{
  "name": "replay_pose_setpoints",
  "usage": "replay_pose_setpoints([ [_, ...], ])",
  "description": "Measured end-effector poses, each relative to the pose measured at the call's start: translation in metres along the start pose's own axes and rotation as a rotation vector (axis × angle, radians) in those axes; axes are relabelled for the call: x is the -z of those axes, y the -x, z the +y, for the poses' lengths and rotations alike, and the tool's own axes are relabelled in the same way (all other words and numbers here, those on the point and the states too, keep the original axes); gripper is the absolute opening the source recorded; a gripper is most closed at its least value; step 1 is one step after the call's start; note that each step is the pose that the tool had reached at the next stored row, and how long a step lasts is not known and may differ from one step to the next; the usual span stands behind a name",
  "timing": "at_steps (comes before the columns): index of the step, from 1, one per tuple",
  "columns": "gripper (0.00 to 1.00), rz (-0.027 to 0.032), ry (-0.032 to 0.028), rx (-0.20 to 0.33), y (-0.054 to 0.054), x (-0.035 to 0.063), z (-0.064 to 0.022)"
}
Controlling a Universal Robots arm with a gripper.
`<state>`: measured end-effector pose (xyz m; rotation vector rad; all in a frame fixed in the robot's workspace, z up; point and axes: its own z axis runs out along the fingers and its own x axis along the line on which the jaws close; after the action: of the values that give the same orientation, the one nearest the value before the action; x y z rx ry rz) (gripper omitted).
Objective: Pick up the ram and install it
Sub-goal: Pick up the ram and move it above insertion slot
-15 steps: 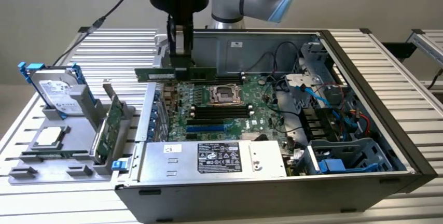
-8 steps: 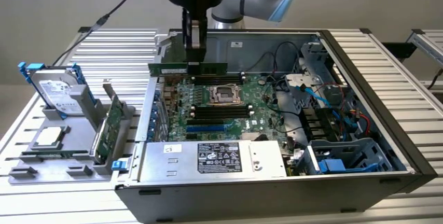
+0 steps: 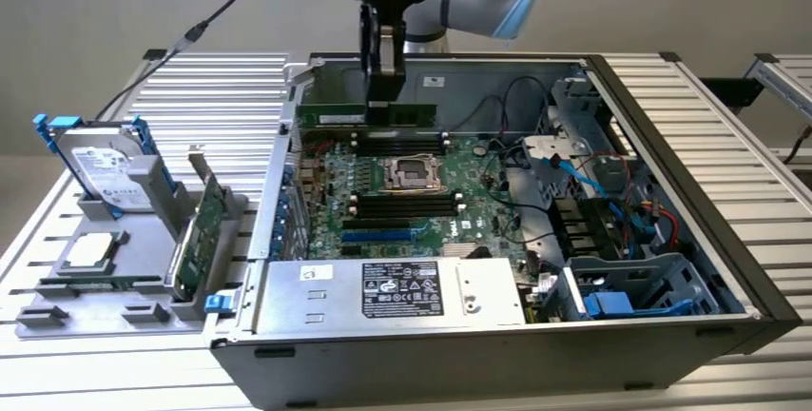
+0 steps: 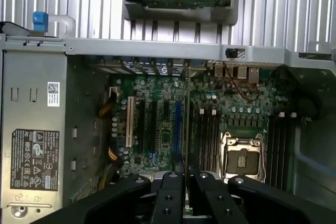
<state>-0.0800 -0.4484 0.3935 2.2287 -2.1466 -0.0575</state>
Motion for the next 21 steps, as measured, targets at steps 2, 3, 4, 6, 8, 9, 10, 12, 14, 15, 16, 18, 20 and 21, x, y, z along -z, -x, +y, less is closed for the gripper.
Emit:
replay_pose_setpoints([
  [2,0.14,0.0,0.0,0.0,0.004,0.0003,-0.0049],
  [3,0.14,0.0,0.0,0.0,0.007,0.0005,-0.0074],
  [4,0.14,0.0,0.0,0.0,0.009,0.0007,-0.0099],
  [6,0.14,0.0,0.0,0.0,0.013,0.0009,-0.0147],
  [8,0.14,0.0001,0.0001,0.0,0.017,0.0013,-0.0196],
  [9,0.14,0.0,0.0,0.0,0.02,0.0014,-0.0223],
  [10,0.14,0.0001,0.0,0.0,0.022,0.0016,-0.0247],
  [12,0.14,0.0,0.0,0.0,0.027,0.0019,-0.0297],
  [14,0.14,0.0,0.0,0.0,0.032,0.002,-0.035],
  [15,0.14,0.0,0.0,0.0,0.034,0.0018,-0.0376],
  [16,0.14,0.0001,0.0,0.0,0.037,0.0013,-0.0402],
  [18,0.14,-0.0001,0.0,0.0,0.044,-0.0009,-0.0448],
  [20,0.14,0.0,0.0,0.0,0.05,-0.0043,-0.047],
  [21,0.14,-0.0001,0.0,0.0,0.052,-0.0062,-0.0477],
])
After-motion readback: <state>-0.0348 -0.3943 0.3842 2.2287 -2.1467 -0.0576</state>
